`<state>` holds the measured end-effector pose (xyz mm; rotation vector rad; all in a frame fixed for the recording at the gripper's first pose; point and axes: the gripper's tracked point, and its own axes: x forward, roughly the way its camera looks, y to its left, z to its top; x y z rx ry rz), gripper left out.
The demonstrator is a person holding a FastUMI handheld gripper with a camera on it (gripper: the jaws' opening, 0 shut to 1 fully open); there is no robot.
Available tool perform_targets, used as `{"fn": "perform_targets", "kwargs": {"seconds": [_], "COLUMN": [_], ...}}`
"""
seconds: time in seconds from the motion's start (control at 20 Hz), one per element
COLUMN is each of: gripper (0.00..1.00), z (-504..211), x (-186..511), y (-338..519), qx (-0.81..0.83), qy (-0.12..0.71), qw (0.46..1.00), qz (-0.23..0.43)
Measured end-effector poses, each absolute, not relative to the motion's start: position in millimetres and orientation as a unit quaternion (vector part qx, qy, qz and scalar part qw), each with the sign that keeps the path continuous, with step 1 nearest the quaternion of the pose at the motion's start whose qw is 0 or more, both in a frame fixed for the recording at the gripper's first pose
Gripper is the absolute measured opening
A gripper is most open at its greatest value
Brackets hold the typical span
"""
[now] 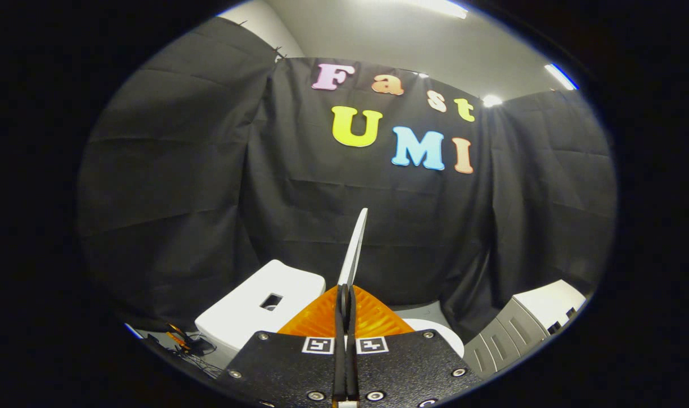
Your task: Open the toilet lid.
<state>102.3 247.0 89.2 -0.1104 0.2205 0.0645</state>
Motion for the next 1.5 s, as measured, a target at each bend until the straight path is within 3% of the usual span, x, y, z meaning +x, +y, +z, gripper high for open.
{"fn": "perform_targets", "kwargs": {"seconds": [0.5,0.65,0.8,0.9,0.95,1.0,1.2,1.5], "gripper": [0.0,0.0,0.04,0.13,0.29,0.36,0.95,0.95], "z": [84.1,81.3,85.1,82.8,82.2,84.7,121.1,143.1], "x": [105.7,112.0,108.1,106.4,103.9,102.5,86.2,62.8], "y": [321.7,338.6,336.6,342.6,341.5,337.0,316.4,233.7], "qx": [-0.081,-0.046,-0.029,-0.03,-0.038,-0.049,-0.055,-0.035], "qy": [0.074,0.066,0.061,0.069,0.076,0.076,0.028,-0.005], "qw": [0.987,0.982,0.98,0.975,0.973,0.972,0.974,0.987], "qz": [0.116,0.168,0.186,0.21,0.217,0.214,0.216,0.154]}}
